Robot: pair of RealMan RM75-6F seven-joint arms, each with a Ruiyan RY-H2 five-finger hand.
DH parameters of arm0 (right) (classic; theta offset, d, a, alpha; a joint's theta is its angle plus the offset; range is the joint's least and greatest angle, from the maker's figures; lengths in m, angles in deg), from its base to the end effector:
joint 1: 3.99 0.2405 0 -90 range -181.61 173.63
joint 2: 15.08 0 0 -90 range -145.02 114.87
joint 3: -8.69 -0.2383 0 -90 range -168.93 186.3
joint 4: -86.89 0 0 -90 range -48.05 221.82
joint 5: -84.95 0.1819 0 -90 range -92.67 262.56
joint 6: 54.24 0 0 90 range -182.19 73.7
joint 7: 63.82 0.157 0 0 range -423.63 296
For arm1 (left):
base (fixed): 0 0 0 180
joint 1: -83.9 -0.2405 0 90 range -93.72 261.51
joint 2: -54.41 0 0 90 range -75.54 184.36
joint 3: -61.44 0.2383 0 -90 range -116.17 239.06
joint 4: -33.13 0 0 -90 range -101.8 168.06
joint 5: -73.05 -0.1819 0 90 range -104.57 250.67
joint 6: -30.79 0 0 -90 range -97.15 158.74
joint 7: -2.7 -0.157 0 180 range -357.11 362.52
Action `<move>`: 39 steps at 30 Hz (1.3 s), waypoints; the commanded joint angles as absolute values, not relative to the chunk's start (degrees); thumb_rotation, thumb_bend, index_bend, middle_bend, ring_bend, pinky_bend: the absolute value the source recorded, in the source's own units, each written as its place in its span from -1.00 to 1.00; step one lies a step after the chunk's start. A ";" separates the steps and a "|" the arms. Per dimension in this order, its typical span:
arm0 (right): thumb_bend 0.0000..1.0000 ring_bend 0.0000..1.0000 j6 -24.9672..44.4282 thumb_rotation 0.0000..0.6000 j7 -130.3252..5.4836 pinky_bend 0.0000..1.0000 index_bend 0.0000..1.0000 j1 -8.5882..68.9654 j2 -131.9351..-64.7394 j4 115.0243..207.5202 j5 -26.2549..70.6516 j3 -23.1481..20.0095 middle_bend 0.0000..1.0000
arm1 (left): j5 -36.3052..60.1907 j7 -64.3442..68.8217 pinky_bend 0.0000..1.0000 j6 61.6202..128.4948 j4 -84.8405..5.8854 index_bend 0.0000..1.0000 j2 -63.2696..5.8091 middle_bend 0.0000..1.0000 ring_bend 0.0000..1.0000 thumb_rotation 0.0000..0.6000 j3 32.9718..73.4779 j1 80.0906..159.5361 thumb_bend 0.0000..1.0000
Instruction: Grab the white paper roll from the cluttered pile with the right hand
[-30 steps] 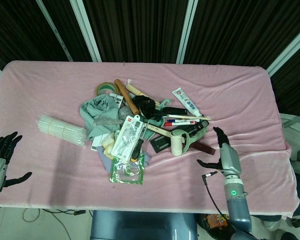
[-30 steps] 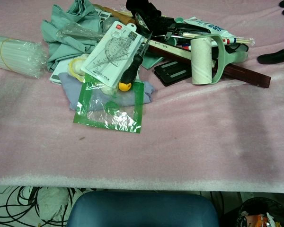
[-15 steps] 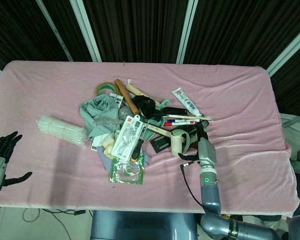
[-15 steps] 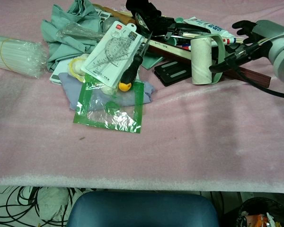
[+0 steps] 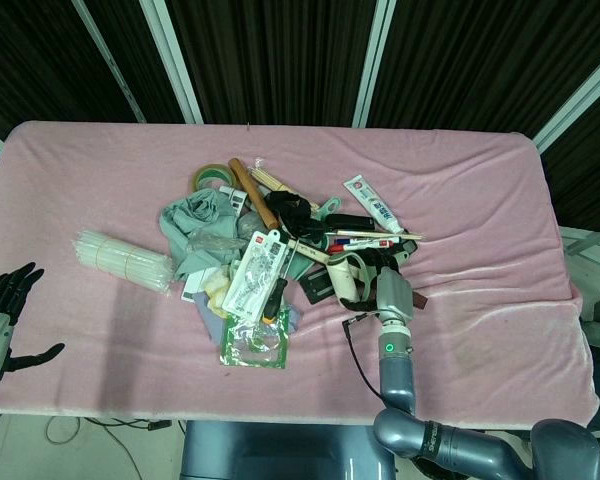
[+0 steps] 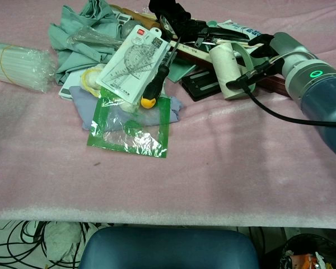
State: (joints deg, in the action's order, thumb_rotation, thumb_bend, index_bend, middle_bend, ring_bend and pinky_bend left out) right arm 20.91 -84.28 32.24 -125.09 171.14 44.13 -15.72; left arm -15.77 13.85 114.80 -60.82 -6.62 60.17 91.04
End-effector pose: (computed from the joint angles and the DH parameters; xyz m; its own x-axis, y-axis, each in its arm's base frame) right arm -0.1382 -0.3206 -0.0285 -0.1614 -0.1349 0.9776 -0.9636 0.2354 -0.1266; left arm -0.2713 0.1957 0.1807 0.2443 0.0471 0.9686 0.9670 -0.0862 -0.2397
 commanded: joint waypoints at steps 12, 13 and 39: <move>0.06 0.24 23.75 1.00 -82.55 0.30 0.06 31.02 -124.81 171.41 36.36 -14.61 0.24 | -15.86 13.83 -1.00 114.98 -61.01 -1.00 -6.65 -1.00 -1.00 1.00 60.20 90.95 -1.00; 0.06 0.24 24.17 1.00 -82.39 0.30 0.06 30.79 -124.20 172.43 35.66 -14.78 0.24 | -15.86 13.86 -1.00 114.99 -61.02 -1.00 -6.66 -1.00 -1.00 1.00 60.19 90.95 -1.00; 0.07 0.24 28.74 1.00 -68.19 0.30 0.06 12.89 -93.13 211.56 20.28 -11.74 0.24 | -17.43 10.96 -1.00 117.33 -60.00 -1.00 -8.12 -1.00 -1.00 1.00 60.22 90.33 -1.00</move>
